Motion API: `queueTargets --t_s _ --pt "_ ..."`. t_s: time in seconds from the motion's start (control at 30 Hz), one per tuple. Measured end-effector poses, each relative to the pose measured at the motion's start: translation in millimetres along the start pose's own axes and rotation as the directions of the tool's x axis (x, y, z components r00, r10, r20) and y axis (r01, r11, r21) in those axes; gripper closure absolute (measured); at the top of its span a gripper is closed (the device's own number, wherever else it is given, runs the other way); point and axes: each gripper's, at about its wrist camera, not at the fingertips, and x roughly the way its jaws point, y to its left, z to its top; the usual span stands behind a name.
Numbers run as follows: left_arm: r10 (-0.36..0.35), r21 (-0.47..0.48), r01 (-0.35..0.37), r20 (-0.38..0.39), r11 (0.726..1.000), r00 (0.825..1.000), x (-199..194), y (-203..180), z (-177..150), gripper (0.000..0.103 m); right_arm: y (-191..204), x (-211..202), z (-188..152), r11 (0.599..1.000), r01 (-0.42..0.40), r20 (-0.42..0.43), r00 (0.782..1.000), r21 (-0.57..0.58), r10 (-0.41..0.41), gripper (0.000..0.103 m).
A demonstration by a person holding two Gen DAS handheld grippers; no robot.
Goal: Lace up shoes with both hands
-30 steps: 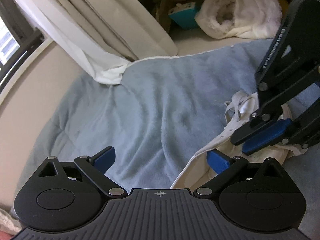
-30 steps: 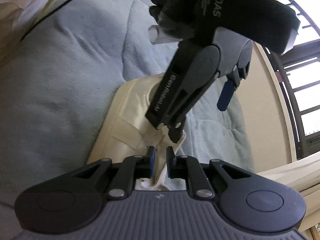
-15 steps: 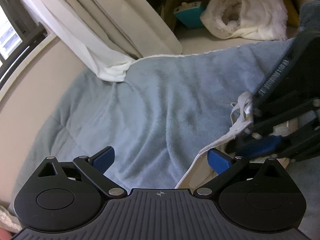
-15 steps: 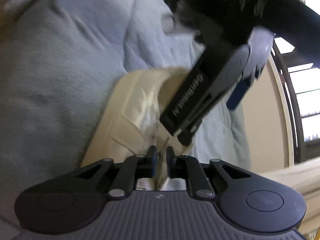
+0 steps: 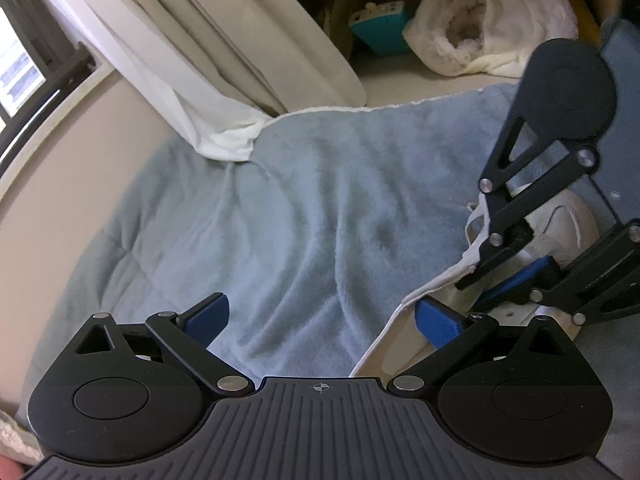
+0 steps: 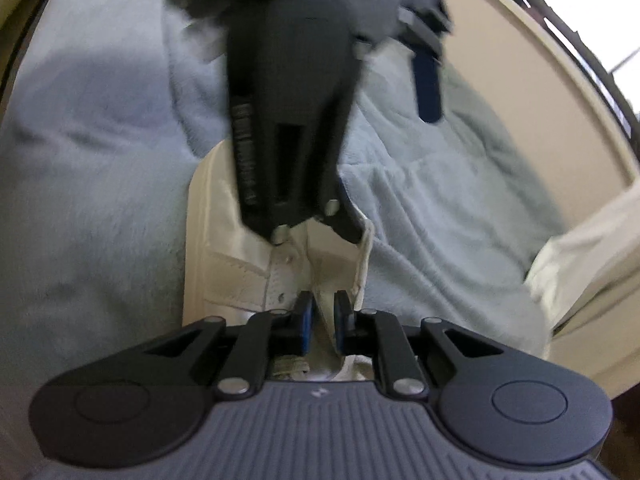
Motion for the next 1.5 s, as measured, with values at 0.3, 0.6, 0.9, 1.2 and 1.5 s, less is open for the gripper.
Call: queueTargets --t_s 0.3,0.6,0.9,1.2,1.5 --pt "-0.011 0.02 0.011 -0.008 1.0 1.0 3 -6 -5 0.001 -2 3 -8 0.987 -0.065 0.04 0.997 0.149 0.06 0.099" --pt "0.092 -0.085 -0.085 0.074 0.993 0.993 -54 -10 -19 0.002 -60 -3 -58 0.628 -0.339 0.306 0.938 0.701 0.166 0.102" --pt "-0.189 -0.259 0.245 0.223 0.934 0.956 -77 -60 -22 0.001 -102 37 -143 -0.175 -0.594 0.62 0.751 0.785 0.229 0.102" --pt "-0.397 -0.539 0.5 0.304 0.678 0.866 -21 -37 -36 0.001 -107 34 -129 0.02 -0.606 0.579 0.769 0.795 0.27 0.102" --pt "-0.22 -0.48 0.275 0.169 0.833 0.961 -11 -57 -33 0.019 -110 16 -130 0.042 -0.613 0.583 0.768 0.789 0.264 0.102"
